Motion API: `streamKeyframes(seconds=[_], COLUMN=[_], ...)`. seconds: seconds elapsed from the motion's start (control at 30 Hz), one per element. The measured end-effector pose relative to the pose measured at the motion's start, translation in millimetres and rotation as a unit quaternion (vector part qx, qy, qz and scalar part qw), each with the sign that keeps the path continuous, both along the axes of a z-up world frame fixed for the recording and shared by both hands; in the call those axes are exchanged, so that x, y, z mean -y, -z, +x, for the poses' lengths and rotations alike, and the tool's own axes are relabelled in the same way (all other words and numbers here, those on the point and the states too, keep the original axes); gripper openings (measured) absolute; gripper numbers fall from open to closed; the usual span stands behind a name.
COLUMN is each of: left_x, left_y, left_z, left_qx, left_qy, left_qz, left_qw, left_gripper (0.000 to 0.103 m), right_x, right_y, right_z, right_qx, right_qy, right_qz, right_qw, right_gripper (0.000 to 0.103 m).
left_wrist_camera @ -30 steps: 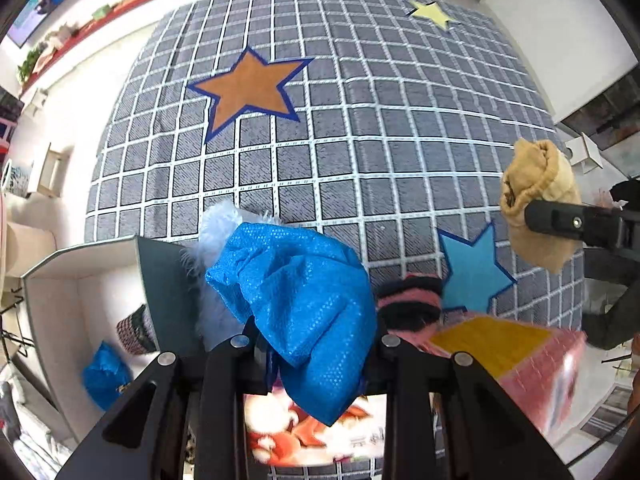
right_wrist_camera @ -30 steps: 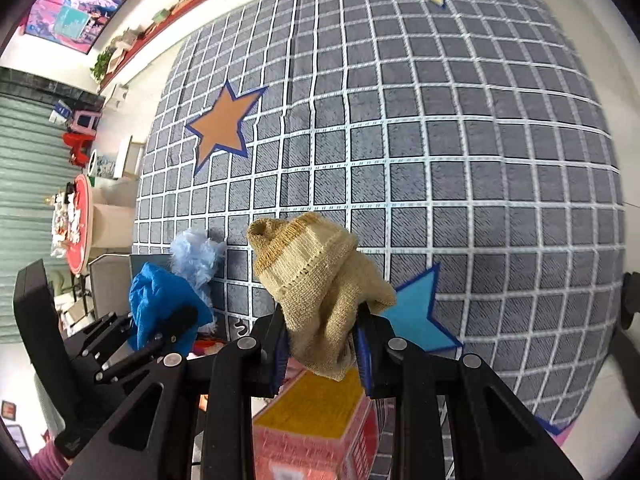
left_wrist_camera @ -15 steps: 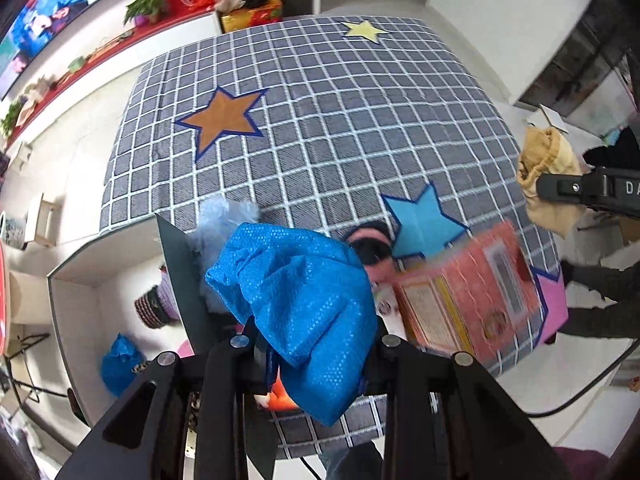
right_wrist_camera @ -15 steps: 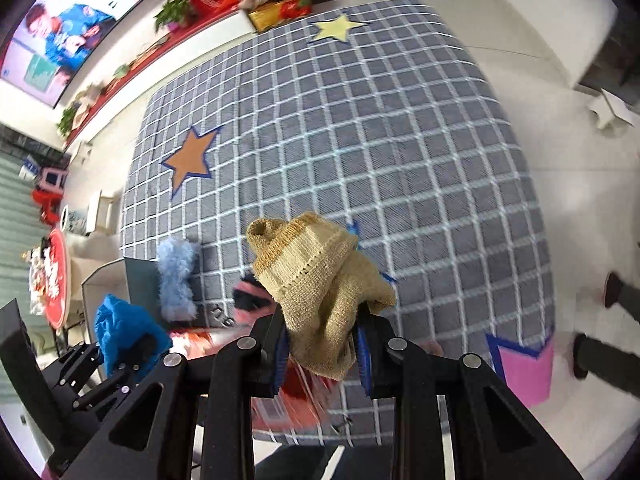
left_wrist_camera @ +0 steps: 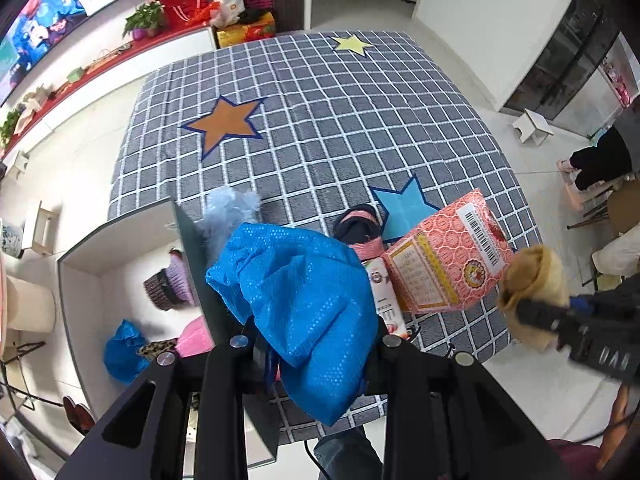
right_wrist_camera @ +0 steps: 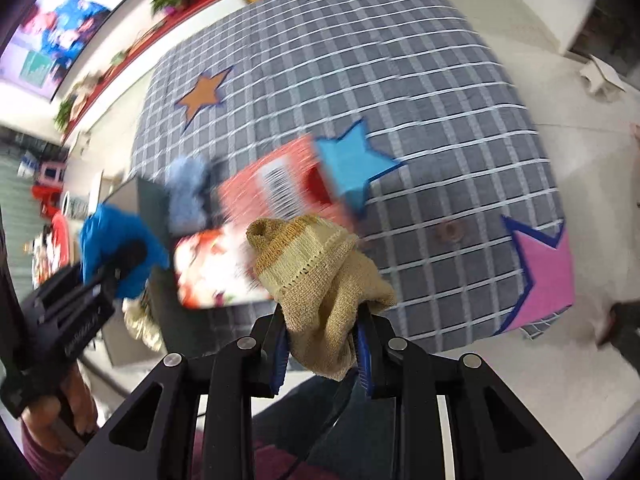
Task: Organize soft objects
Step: 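Carry the beige sock and blue cloth over the white box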
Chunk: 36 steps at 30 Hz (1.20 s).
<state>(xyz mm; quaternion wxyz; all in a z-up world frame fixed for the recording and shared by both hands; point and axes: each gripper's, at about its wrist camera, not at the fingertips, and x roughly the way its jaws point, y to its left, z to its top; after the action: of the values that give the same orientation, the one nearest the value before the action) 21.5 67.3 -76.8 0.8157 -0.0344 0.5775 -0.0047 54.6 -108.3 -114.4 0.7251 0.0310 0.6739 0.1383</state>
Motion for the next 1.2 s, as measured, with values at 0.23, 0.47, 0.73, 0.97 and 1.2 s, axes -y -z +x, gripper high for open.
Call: streamKeyframes(seconds=[0.23,0.47,0.73,0.97,1.2], left_x=[-36,-79,-104,-113,-122], left_y=[-6,-5,-6,-6,-5], left_z=[-33,-68,-93,-102,-105], left_qx=[0.011,0.010,0.010,0.010,0.009], left_qy=[-0.050,-0.121,-0.165,-0.182,-0.196], left_qz=[0.008,0.010,0.009,0.008,0.005], left_qw=[0.9986,0.9926,0.9861,0.9833,0.9805], left_gripper=[0.032,0.032,0.032,0.032,0.032], right_x=[-55,-102,-135,-149,-161], right_y=[-8,-7,-8,-8,-8], right_z=[-19,-34,-45,-50,-50], right_qx=[0.025,0.028,0.035,0.034,0.035], right_qy=[-0.082,-0.150,-0.200,-0.220,-0.235], right_qz=[-0.001,0.002,0.002,0.002,0.000], right_qw=[0.996,0.988,0.979,0.975,0.971], right_gripper=[0.029,0.029,0.029,0.029,0.029])
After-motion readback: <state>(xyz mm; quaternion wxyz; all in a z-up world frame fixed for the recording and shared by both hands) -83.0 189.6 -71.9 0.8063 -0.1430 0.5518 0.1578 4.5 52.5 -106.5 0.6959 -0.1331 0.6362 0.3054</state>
